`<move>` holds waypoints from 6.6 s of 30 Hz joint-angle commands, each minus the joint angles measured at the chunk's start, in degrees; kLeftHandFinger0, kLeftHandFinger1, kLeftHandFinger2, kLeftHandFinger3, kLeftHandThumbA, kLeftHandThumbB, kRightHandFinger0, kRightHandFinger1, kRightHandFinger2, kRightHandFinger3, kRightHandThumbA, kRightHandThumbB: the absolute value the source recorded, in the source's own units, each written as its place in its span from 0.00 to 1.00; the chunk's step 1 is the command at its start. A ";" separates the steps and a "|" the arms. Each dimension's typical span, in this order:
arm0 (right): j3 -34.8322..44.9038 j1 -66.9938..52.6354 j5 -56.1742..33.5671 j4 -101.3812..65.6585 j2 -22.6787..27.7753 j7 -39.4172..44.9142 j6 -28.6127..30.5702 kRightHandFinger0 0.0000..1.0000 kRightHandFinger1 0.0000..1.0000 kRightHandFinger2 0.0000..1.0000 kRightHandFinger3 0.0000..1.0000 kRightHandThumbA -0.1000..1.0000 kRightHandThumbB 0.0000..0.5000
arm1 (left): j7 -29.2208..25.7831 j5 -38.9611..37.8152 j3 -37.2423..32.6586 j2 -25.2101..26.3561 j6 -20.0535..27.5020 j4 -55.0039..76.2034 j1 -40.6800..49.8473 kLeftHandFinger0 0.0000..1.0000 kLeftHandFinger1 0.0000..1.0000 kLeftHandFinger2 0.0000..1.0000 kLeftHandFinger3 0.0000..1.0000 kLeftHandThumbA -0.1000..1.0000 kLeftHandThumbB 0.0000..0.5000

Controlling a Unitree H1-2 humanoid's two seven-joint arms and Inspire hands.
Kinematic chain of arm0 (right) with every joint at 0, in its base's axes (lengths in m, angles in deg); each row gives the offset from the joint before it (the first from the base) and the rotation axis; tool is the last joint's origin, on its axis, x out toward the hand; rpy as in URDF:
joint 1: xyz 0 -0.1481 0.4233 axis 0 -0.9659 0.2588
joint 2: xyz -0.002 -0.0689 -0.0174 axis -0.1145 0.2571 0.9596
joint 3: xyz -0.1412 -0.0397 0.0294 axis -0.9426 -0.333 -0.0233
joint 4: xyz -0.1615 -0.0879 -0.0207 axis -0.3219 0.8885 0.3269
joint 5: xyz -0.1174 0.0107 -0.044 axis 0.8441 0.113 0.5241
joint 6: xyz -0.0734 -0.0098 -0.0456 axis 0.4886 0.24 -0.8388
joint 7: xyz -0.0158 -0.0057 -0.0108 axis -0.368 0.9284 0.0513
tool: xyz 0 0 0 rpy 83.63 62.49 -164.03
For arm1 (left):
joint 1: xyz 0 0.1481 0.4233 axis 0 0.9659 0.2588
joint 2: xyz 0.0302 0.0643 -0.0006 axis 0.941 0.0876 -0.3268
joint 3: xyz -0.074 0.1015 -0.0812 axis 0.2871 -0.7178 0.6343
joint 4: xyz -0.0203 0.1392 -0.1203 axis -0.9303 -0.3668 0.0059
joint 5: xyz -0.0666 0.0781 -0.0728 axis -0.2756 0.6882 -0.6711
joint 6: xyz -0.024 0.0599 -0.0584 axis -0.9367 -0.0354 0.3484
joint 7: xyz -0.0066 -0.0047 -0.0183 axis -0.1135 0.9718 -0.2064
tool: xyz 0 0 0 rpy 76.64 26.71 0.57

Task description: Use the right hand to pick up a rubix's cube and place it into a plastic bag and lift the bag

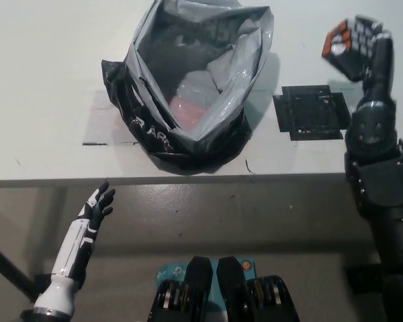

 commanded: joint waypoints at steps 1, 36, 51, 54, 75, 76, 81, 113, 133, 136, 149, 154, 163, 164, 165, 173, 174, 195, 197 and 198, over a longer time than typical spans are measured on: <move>1.63 3.14 -3.55 -9.65 -0.76 2.58 -3.65 0.00 0.38 0.80 0.84 0.00 0.37 | -0.20 0.36 0.32 0.43 2.25 0.26 -0.48 1.00 1.00 1.00 1.00 1.00 0.35; -12.93 9.74 1.69 2.28 -14.92 4.08 -5.36 0.00 0.39 0.85 0.83 0.00 0.38 | 0.09 0.91 0.13 0.48 1.07 1.94 2.20 1.00 1.00 1.00 1.00 1.00 0.33; -15.04 19.15 3.54 25.23 -11.11 1.99 2.68 0.00 0.43 0.87 0.83 0.00 0.43 | -0.25 1.21 -0.19 -0.04 1.74 1.20 1.69 1.00 1.00 1.00 1.00 1.00 0.38; -15.12 22.33 3.21 29.01 -10.98 3.04 3.02 0.00 0.45 0.87 0.82 0.00 0.47 | 0.02 1.25 -0.35 0.11 1.87 0.87 1.01 1.00 1.00 1.00 1.00 1.00 0.39; -22.47 23.06 6.10 24.95 -6.78 16.24 7.03 1.00 1.00 1.00 1.00 0.89 0.83 | 1.19 0.78 -0.90 0.48 0.16 2.28 0.75 0.93 1.00 1.00 1.00 1.00 0.40; -22.38 23.07 5.99 24.66 -6.57 16.30 7.03 1.00 1.00 1.00 1.00 0.89 0.83 | 1.16 0.77 -0.86 0.47 0.10 2.30 0.70 0.93 1.00 1.00 1.00 1.00 0.39; -21.17 22.20 5.86 18.95 -4.24 15.20 6.73 1.00 1.00 1.00 1.00 0.89 0.78 | 1.02 0.69 -0.57 0.54 -0.26 2.35 0.57 0.92 1.00 1.00 1.00 1.00 0.42; -13.97 8.85 10.26 4.02 -0.46 8.63 -2.48 1.00 1.00 1.00 1.00 0.81 0.70 | 0.99 0.16 -0.17 0.51 1.00 1.89 1.24 0.85 1.00 1.00 1.00 1.00 0.30; -6.43 10.75 2.67 15.04 -6.41 9.98 -2.86 1.00 1.00 1.00 1.00 0.95 0.76 | 0.35 1.78 -0.30 0.62 1.44 1.87 1.42 0.84 1.00 1.00 1.00 1.00 0.34; -6.14 10.56 2.59 15.13 -6.45 9.42 -3.95 1.00 1.00 1.00 1.00 0.95 0.78 | 0.17 1.99 -0.23 0.53 1.32 1.97 1.68 0.84 1.00 1.00 1.00 1.00 0.35; -3.25 10.71 0.68 14.42 -7.49 4.74 -4.37 1.00 1.00 1.00 1.00 0.91 0.75 | 0.38 1.58 -0.10 0.65 1.45 1.78 1.76 0.87 1.00 1.00 1.00 1.00 0.38; -2.22 10.68 0.40 14.31 -8.20 1.73 -2.83 1.00 1.00 1.00 1.00 0.90 0.74 | 0.11 1.67 -0.03 0.42 1.59 1.65 1.72 0.85 1.00 1.00 1.00 1.00 0.38; -2.52 10.27 0.68 14.32 -8.67 -0.58 -1.89 1.00 1.00 1.00 1.00 0.92 0.73 | 0.04 1.98 -0.03 0.45 1.40 1.82 1.96 0.86 1.00 1.00 1.00 1.00 0.37; -2.29 10.24 0.14 14.51 -8.84 -0.35 -1.68 1.00 1.00 1.00 1.00 0.90 0.72 | 0.04 1.93 0.00 0.46 1.47 1.82 1.97 0.85 1.00 1.00 1.00 1.00 0.36; -1.94 10.27 -0.54 14.97 -9.00 0.07 -1.32 1.00 1.00 1.00 1.00 0.88 0.71 | 0.15 1.84 -0.02 0.55 1.64 1.77 1.94 0.86 1.00 1.00 1.00 1.00 0.34; 3.81 11.24 -8.95 18.48 -10.06 5.74 -0.40 1.00 1.00 1.00 1.00 0.84 0.72 | 0.13 1.70 0.07 0.45 1.28 1.99 2.02 0.86 1.00 1.00 1.00 1.00 0.35; 5.28 11.73 -10.88 19.83 -10.18 7.22 -0.66 1.00 1.00 1.00 1.00 0.85 0.70 | 0.04 1.74 0.12 0.40 1.16 2.06 1.99 0.86 1.00 1.00 1.00 1.00 0.35; 15.55 15.47 -25.21 28.84 -10.44 18.06 -3.16 1.00 1.00 1.00 1.00 0.94 0.74 | 0.21 1.83 0.07 0.46 1.50 1.77 1.91 0.86 1.00 1.00 1.00 1.00 0.36; 18.19 15.80 -28.45 28.66 -10.52 20.08 -4.93 1.00 1.00 1.00 1.00 0.92 0.77 | 0.14 1.95 0.06 0.43 1.48 1.88 2.10 0.86 1.00 1.00 1.00 1.00 0.36; 18.84 15.79 -29.13 28.52 -10.56 20.43 -5.22 1.00 1.00 1.00 1.00 0.91 0.76 | 0.09 2.03 0.05 0.40 1.43 1.94 2.15 0.86 1.00 1.00 1.00 1.00 0.35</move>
